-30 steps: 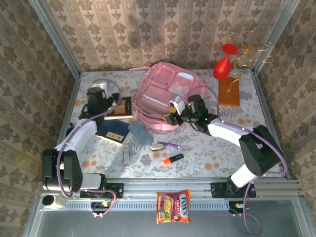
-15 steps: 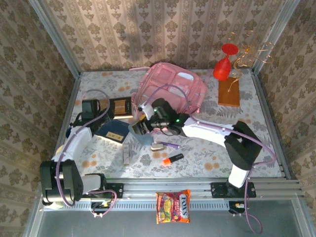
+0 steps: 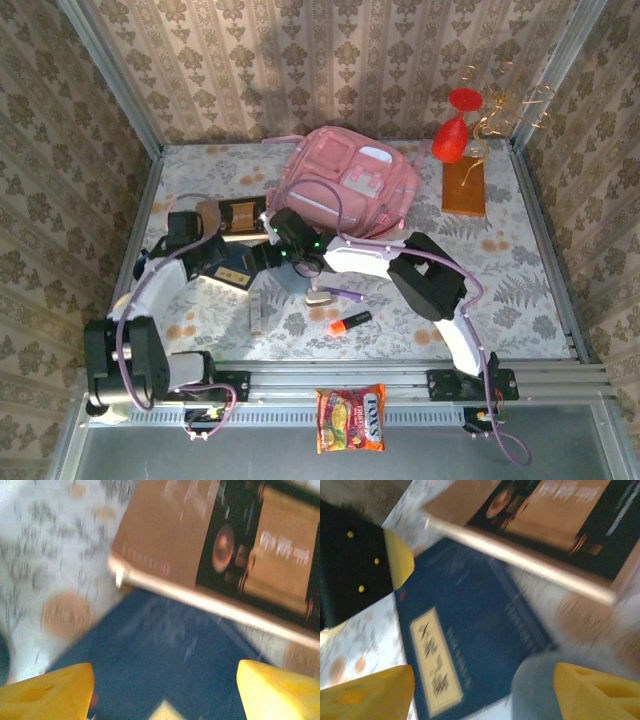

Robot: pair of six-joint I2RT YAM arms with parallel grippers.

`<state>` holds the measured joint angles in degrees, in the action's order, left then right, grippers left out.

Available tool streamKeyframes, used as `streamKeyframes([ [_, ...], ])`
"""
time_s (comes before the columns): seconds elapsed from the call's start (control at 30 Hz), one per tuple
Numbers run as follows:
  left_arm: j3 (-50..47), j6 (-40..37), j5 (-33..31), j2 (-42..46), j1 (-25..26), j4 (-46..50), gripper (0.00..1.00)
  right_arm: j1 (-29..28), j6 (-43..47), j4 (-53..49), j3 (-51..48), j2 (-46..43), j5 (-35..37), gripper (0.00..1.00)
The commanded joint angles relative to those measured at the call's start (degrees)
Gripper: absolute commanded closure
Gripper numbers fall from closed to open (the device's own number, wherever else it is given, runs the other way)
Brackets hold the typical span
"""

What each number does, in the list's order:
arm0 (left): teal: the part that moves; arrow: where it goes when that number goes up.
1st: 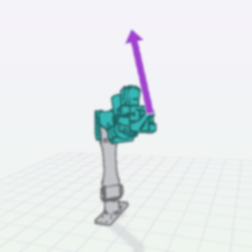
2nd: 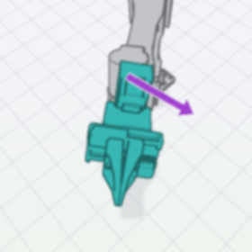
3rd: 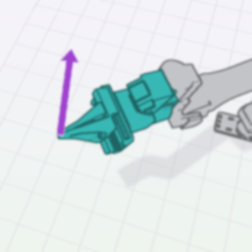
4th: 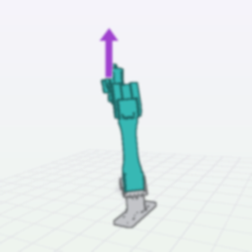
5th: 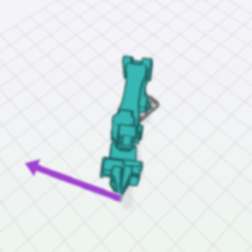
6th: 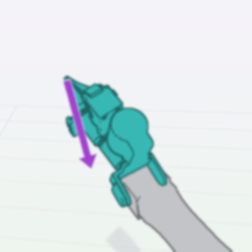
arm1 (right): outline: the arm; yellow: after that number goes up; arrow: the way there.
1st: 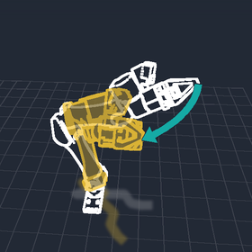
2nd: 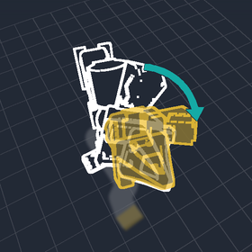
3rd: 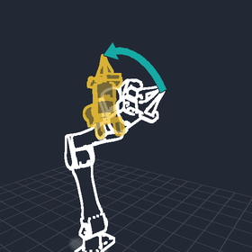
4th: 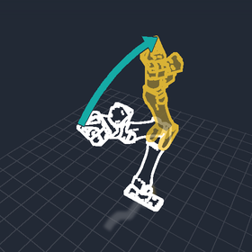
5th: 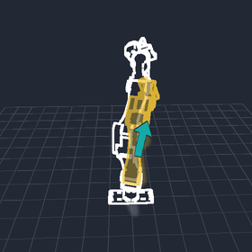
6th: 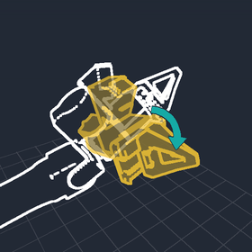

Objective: Pack books, pencil case, and school supplies into a backpack

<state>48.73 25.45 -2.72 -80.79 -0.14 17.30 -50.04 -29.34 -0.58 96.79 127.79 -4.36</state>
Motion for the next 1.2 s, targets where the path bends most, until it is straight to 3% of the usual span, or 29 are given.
streamKeyframes([
  [0.0, 5.9, -2.6, -1.6, -5.9, -1.3, -4.7, 0.24, 0.1, -4.9, -9.6, 8.5, 5.0, 10.3, 0.25],
  [0.17, 14.3, -5.5, -2.0, -15.1, -1.8, -4.3, 0.23, 0.1, -8.5, -16.6, 18.7, 11.4, 14.5, 0.26],
  [0.37, 21.6, -8.0, 3.8, -24.4, -3.6, -0.1, 0.23, 0.2, -10.7, -23.2, 28.8, 17.9, 17.7, 0.29],
  [0.53, 23.6, -8.4, 6.2, -27.7, -3.9, 1.6, 0.23, 0.3, -11.2, -26.2, 35.1, 22.6, 16.3, 0.31],
  [0.8, 23.2, -6.8, 6.7, -27.9, -4.0, 2.7, 0.25, 0.6, -12.0, -25.6, 37.8, 25.9, 11.5, 0.36],
  [1.0, 17.3, -3.9, -0.6, -22.0, -4.6, -1.6, 0.22, 1.0, -12.1, -25.3, 37.3, 26.1, 10.2, 0.36],
  [1.17, 17.3, -2.7, -0.5, -22.0, -5.8, -1.3, 0.21, 1.2, -11.9, -24.9, 36.8, 25.9, 9.5, 0.37],
])
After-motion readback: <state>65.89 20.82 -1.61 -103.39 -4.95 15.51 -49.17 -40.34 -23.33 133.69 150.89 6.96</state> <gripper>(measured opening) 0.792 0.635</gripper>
